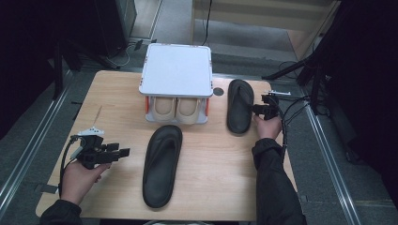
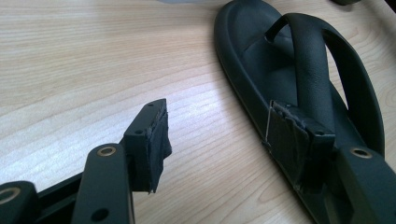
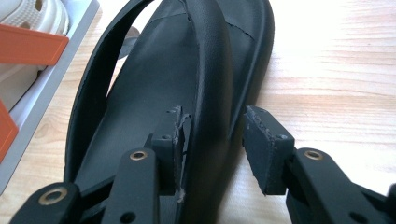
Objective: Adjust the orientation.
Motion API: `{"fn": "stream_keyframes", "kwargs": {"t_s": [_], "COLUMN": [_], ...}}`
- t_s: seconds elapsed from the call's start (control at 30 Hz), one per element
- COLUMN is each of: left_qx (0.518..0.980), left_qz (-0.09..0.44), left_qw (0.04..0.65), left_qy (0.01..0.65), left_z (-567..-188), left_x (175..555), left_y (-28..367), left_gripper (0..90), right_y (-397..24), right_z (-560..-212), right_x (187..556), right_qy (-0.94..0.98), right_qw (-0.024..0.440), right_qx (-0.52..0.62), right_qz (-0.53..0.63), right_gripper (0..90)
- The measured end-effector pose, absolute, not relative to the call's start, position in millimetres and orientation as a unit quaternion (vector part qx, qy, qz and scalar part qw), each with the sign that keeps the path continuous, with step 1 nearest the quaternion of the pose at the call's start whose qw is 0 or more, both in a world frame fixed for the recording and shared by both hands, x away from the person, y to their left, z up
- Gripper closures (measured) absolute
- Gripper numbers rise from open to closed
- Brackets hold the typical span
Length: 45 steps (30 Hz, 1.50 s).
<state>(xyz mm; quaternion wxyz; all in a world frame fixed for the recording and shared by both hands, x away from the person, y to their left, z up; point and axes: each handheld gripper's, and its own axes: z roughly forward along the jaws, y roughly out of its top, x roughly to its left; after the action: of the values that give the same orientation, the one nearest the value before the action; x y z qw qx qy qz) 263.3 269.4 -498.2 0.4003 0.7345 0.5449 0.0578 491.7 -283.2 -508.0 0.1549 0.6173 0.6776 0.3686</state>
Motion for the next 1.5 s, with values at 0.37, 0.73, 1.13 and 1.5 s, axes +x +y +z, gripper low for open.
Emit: {"fn": "stream_keyframes", "kwargs": {"t_s": [0.37,0.73,1.13,1.5], "left_qx": [0.731,0.731,0.732,0.736], "left_qz": [0.057,0.058,0.056,0.052], "left_qw": [0.398,0.398,0.399,0.401], "left_qy": [0.551,0.551,0.550,0.543], "left_z": [-499.2,-499.8,-499.7,-499.2], "left_x": [258.7,259.0,259.9,265.3], "left_y": [271.5,271.4,271.0,267.0], "left_gripper": [39.6,39.7,39.6,39.6], "right_y": [-279.2,-278.7,-280.0,-277.3], "right_z": [-512.7,-508.7,-502.0,-489.8], "right_x": [500.6,498.5,495.3,480.7], "right_qy": [0.670,0.665,0.660,0.672], "right_qw": [0.164,0.177,0.172,0.166], "right_qx": [0.628,0.632,0.634,0.621], "right_qz": [0.361,0.357,0.365,0.367], "right_gripper": [65.8,75.9,79.2,79.6]}}
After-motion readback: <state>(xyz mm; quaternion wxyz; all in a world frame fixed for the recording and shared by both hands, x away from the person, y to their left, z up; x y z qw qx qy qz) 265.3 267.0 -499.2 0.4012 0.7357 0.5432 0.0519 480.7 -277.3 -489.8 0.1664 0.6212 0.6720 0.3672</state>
